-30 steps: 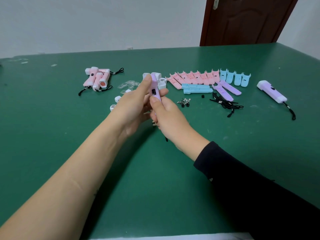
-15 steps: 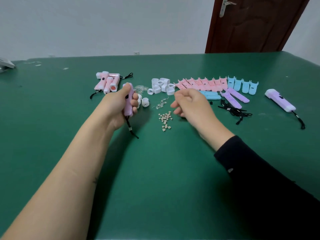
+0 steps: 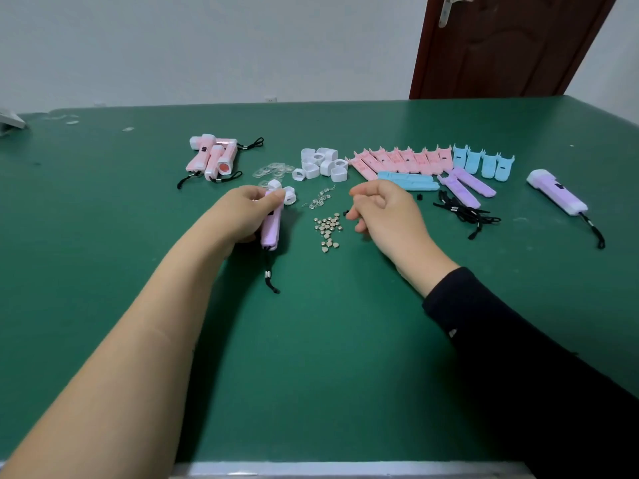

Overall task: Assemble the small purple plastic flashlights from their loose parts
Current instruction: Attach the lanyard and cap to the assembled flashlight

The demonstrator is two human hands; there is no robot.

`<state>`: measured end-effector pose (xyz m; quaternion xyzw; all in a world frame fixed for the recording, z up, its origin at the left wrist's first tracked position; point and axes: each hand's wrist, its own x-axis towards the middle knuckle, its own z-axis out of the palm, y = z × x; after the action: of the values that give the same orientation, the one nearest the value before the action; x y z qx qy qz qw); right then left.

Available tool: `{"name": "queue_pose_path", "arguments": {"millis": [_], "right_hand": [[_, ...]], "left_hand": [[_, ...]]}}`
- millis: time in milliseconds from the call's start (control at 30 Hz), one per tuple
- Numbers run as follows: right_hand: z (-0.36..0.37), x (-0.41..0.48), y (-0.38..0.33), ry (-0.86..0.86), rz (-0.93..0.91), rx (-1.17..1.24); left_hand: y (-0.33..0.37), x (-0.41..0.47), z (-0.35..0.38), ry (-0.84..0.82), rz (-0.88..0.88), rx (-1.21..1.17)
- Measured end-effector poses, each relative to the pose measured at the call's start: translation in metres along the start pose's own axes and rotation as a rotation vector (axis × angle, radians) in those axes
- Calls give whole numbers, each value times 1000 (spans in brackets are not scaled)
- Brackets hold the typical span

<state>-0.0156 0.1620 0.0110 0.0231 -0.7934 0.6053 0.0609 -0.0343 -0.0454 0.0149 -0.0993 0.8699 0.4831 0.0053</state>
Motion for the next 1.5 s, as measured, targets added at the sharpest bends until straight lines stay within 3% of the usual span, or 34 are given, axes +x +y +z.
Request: {"name": "queue_pose_path", "arguments": {"millis": [133,967,1200,1333,1500], "right_hand": [[2,-2,0,-24,-12,-2],[11,-7,0,-99,-73,-50],[10,-6,1,-91,-81,-81],[3,3,1,-16,-146,-224],[3,48,-10,43,-267,-616]], "left_hand": [[-1,1,5,52,59,196],[-2,3,15,166,127,399],[0,3,7,276,165,424],[3,0,5,330,195,381],[6,-3,4,344,230,356]]}}
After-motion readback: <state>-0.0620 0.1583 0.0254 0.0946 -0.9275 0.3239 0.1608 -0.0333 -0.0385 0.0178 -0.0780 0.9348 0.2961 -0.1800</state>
